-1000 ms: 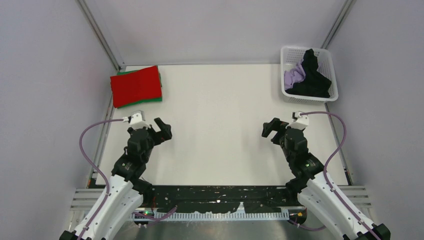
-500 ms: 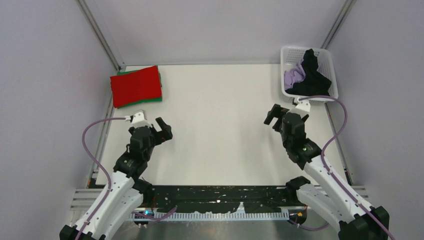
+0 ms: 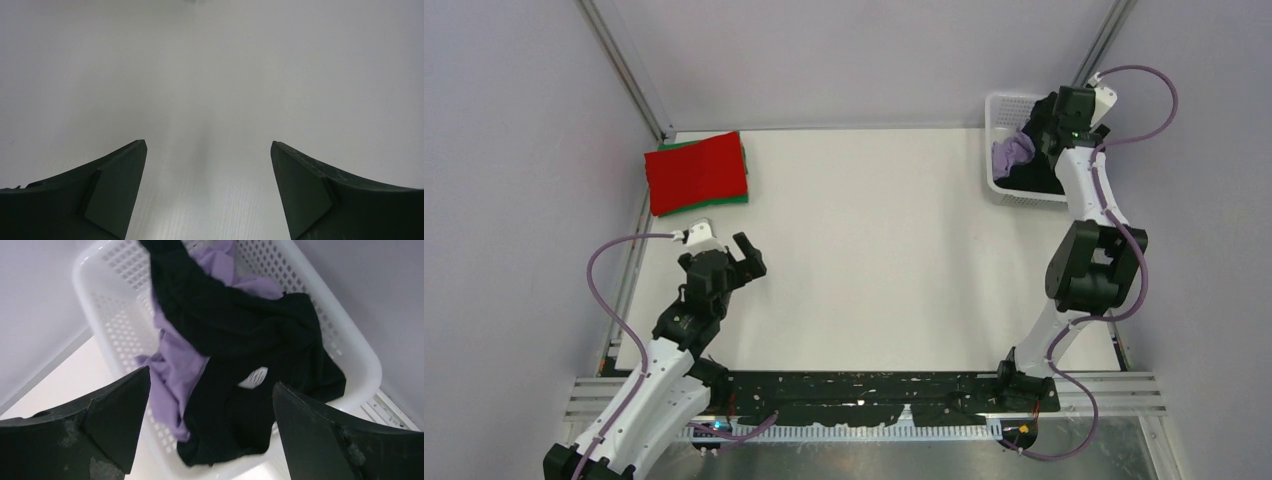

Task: Fold and stack the t-shirts
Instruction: Grab crumpled tshirt from bin with the right arm

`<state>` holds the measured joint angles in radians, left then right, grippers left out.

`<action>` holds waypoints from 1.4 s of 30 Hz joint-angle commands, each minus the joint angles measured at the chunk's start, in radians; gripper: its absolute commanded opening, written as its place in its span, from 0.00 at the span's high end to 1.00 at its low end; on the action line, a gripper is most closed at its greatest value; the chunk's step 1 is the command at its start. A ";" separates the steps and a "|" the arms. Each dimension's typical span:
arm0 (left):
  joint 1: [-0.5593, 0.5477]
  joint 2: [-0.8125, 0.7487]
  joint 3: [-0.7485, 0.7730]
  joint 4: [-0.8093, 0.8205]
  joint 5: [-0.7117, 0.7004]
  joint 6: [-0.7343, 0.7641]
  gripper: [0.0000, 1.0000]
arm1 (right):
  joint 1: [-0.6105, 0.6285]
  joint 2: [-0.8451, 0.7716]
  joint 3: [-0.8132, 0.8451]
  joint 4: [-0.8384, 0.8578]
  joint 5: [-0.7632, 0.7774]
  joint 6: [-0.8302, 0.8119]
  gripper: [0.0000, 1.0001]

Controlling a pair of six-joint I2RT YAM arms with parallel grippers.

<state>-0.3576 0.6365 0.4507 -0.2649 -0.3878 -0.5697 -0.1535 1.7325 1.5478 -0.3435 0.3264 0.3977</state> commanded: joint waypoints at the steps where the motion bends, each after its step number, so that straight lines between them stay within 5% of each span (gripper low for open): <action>1: 0.003 -0.006 0.029 0.032 -0.050 -0.002 0.01 | -0.072 0.157 0.206 -0.193 -0.027 -0.006 0.00; 5: 0.003 -0.005 0.030 0.033 -0.071 0.004 0.01 | -0.109 0.214 0.229 -0.218 -0.021 -0.037 0.00; 10: 0.003 0.007 0.035 0.035 -0.055 0.008 0.01 | -0.140 0.280 0.226 -0.209 -0.124 -0.062 0.19; 24: 0.003 0.037 0.044 0.034 -0.031 0.016 0.01 | -0.150 0.341 0.211 -0.017 -0.356 -0.121 0.52; 31: 0.003 0.036 0.053 0.009 -0.025 0.015 0.01 | -0.157 0.294 0.248 0.005 -0.392 -0.171 0.93; 42: 0.003 0.016 0.049 0.010 -0.005 0.012 0.01 | -0.159 0.024 0.260 0.072 -0.230 -0.246 0.95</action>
<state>-0.3576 0.6716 0.4694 -0.2687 -0.3962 -0.5652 -0.3115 1.9251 1.7287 -0.3866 0.0185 0.2031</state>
